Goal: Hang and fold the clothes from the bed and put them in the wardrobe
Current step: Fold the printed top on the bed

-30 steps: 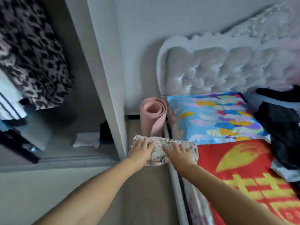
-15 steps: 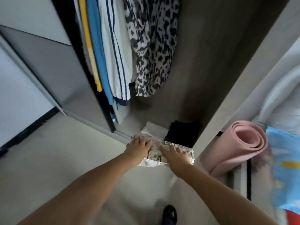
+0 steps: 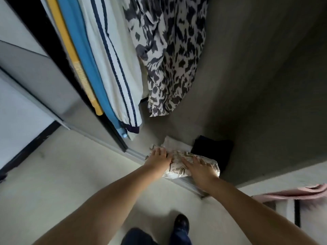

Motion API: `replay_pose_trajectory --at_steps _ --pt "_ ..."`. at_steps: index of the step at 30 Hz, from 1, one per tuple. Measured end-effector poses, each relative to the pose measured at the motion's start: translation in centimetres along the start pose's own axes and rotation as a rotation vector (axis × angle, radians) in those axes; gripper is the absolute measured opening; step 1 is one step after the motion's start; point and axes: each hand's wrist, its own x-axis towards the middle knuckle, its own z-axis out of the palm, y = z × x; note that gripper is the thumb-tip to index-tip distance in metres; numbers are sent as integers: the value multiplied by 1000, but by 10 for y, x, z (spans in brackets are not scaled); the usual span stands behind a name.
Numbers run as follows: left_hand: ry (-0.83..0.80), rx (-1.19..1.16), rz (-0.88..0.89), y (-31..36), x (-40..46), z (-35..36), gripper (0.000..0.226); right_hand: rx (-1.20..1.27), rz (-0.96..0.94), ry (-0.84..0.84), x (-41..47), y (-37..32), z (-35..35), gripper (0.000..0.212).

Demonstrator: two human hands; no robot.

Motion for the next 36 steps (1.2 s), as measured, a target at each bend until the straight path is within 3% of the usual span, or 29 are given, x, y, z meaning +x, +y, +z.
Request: replay_pose_trajectory --at_steps 9,14,21,25,30,36 --pt "-127 65 182 -54 86 31 82 105 130 -69 81 -13 23 85" --pt "-166 177 330 -97 129 55 79 255 272 -84 129 -42 43 74" --pt "-160 143 359 -137 203 133 69 320 371 -104 221 -67 96 63" --pt "-115 165 312 -121 268 209 72 236 376 -59 290 -42 168 68" --pt "-29 201 292 -117 361 278 68 195 419 1 377 -17 240 59" --pt "324 168 279 -130 489 306 63 104 489 277 480 34 260 71"
